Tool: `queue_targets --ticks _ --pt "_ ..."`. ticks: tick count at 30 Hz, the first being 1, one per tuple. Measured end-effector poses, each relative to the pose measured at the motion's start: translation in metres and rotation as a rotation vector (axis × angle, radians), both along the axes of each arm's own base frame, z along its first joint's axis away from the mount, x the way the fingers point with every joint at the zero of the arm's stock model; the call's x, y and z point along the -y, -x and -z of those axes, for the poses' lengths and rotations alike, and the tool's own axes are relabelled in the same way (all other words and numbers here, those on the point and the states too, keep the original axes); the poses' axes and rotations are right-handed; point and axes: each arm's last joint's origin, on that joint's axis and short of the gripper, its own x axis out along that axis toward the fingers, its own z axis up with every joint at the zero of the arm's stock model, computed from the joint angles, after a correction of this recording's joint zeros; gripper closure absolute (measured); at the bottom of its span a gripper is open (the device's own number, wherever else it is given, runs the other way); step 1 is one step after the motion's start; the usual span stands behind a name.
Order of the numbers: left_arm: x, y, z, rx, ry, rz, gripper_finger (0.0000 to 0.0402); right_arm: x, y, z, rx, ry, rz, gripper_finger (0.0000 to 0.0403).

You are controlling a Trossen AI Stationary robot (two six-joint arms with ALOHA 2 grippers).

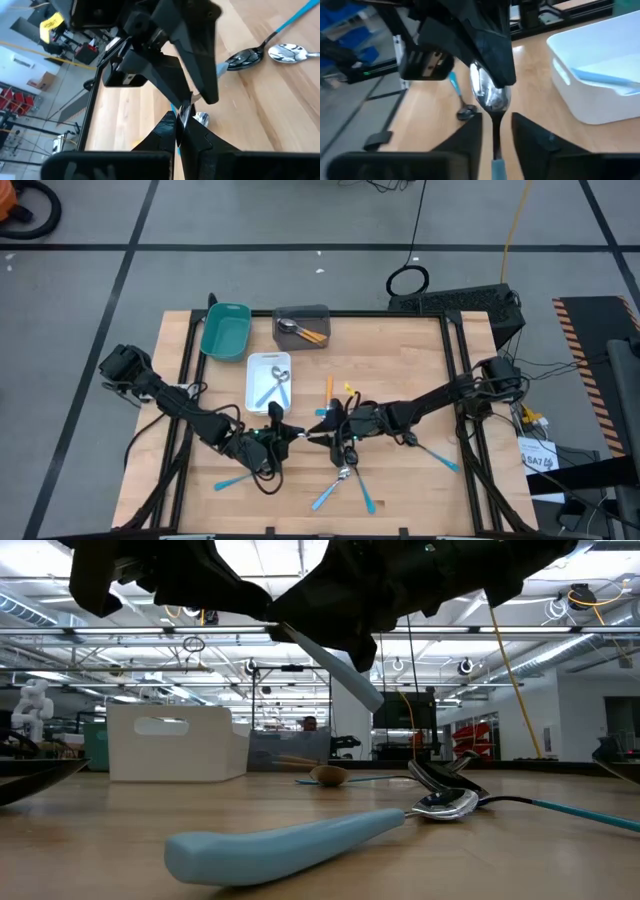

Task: Sort silverware by color (type)
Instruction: Put the light blue spoon into the white bin

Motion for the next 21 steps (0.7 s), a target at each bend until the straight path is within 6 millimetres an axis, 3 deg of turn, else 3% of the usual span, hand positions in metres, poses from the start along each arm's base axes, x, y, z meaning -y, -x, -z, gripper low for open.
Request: queue_targets --ticks 7,11,15,21 --pt "-0.007 -0.003 0.000 0.015 0.051 -0.053 0.0396 -0.002 0.007 -0.015 -0.096 0.098 0.137 0.0183" --pt "-0.012 -0.005 0.000 0.027 0.088 -0.089 0.0396 -0.015 0.013 -0.031 -0.193 0.184 0.170 0.0137" --pt "-0.015 -0.011 -0.007 0.055 0.136 -0.126 0.0396 -0.032 0.020 -0.047 -0.277 0.341 0.236 0.0119" --pt "-0.021 -0.022 -0.026 0.118 0.267 -0.211 0.0396 -0.060 0.041 -0.059 -0.330 0.595 0.339 0.0121"
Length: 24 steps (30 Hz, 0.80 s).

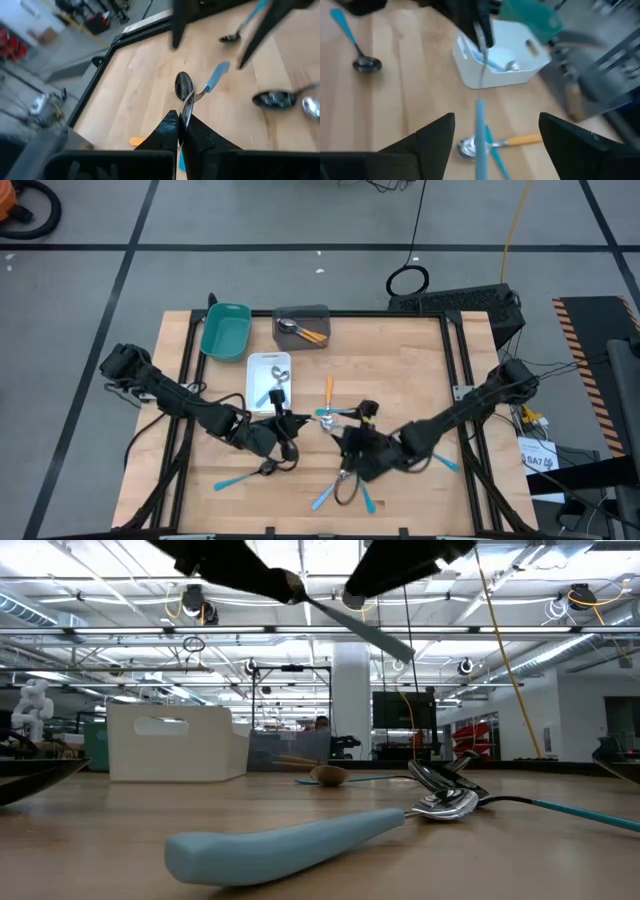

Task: Sort silverware by color (type)
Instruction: Put the light blue spoon into the white bin

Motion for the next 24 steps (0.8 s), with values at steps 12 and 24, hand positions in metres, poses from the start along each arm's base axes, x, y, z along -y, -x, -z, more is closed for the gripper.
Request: queue_targets --ticks 12,24 --pt "-0.016 -0.007 -0.015 0.105 0.411 -0.293 0.0396 -0.044 0.036 -0.001 0.036 0.373 0.005 0.0124" --pt "-0.018 -0.008 -0.014 0.119 0.498 -0.318 0.0396 -0.053 0.024 0.041 -0.010 0.567 0.064 0.0124"
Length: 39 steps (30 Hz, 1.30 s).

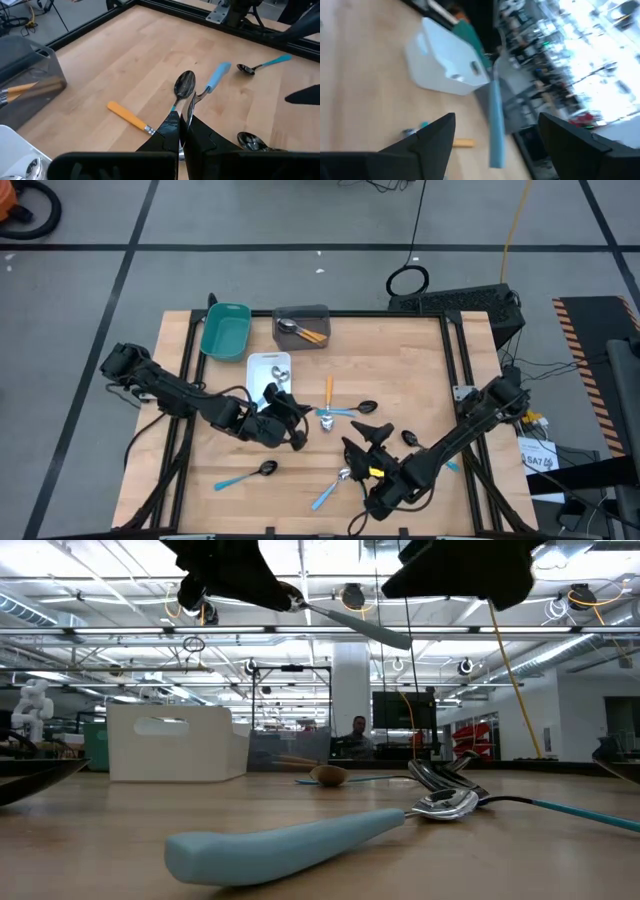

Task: Sort silverware by color (type)
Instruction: Put the light blue spoon into the white bin

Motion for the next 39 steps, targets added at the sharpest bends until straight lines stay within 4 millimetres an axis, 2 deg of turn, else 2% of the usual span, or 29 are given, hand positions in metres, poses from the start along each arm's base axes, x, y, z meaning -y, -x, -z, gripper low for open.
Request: queue_targets --ticks 6,12,23,33,39 --pt "0.000 0.000 0.000 0.002 0.003 -0.002 0.0396 0.000 -0.005 0.000 0.023 0.074 0.033 0.0124" --pt "0.000 0.000 0.000 0.018 0.032 -0.019 0.0396 0.008 -0.013 0.002 -0.057 0.112 0.033 0.0128" --pt "0.000 0.000 0.000 0.021 0.041 -0.023 0.0396 0.029 -0.034 0.023 -0.178 0.217 0.095 0.0180" --pt "0.000 0.000 0.000 0.021 0.047 -0.020 0.0396 0.048 -0.044 0.024 -0.177 0.222 0.163 0.0215" --pt "0.000 0.000 0.000 0.022 0.047 -0.022 0.0396 0.054 -0.047 0.025 -0.172 0.203 0.176 0.0253"
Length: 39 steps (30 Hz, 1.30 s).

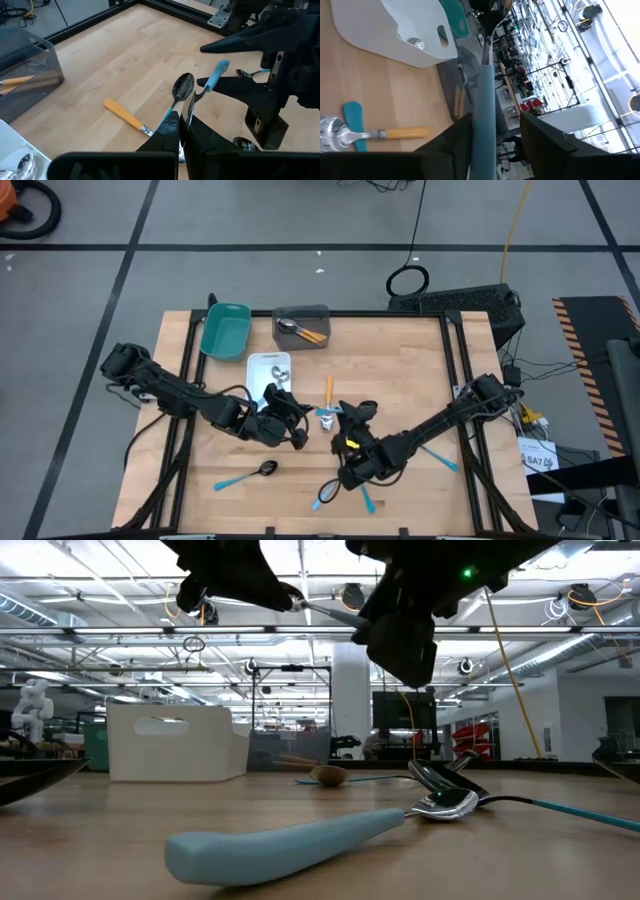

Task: Sort silverware by color (type)
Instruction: Put the light blue spoon into the white bin

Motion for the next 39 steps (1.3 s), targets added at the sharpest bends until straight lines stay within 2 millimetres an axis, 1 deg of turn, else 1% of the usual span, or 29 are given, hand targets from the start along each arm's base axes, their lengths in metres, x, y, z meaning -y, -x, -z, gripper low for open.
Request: queue_targets --ticks 5,10,17,19,21,26,28,31,36,39 --pt "0.000 0.000 0.000 -0.001 0.000 0.001 0.0396 0.003 -0.002 0.001 -0.012 -0.045 -0.013 0.0298" --pt "0.000 0.000 0.000 -0.004 0.005 0.008 0.0396 0.003 -0.002 0.002 -0.011 -0.065 -0.020 0.0359" --pt "0.000 0.000 0.001 -0.015 -0.015 0.020 0.0395 0.003 -0.003 0.002 0.011 -0.104 -0.025 0.0361" --pt "0.000 0.000 0.001 -0.028 -0.041 0.036 0.0385 0.003 -0.003 0.002 0.017 -0.111 -0.024 0.0361" --pt "0.002 0.001 0.001 -0.041 -0.070 0.058 0.0363 0.003 -0.003 0.002 0.017 -0.118 -0.028 0.0361" --pt "0.009 0.005 -0.001 -0.045 -0.188 0.040 0.0289 0.002 -0.003 0.003 0.020 -0.160 -0.041 0.0361" --pt "0.011 0.009 -0.005 -0.035 -0.232 0.016 0.0264 0.002 -0.003 0.003 0.025 -0.173 -0.043 0.0361" --pt "0.016 0.015 -0.015 -0.029 -0.289 0.031 0.0242 0.002 -0.003 0.004 0.049 -0.195 -0.040 0.0361" --pt "0.030 0.025 -0.034 -0.070 -0.345 0.095 0.0232 0.004 -0.005 0.004 0.119 -0.256 -0.024 0.0361" --pt "0.039 0.034 -0.046 -0.096 -0.390 0.071 0.0232 0.007 -0.007 0.004 0.146 -0.312 -0.017 0.0361"
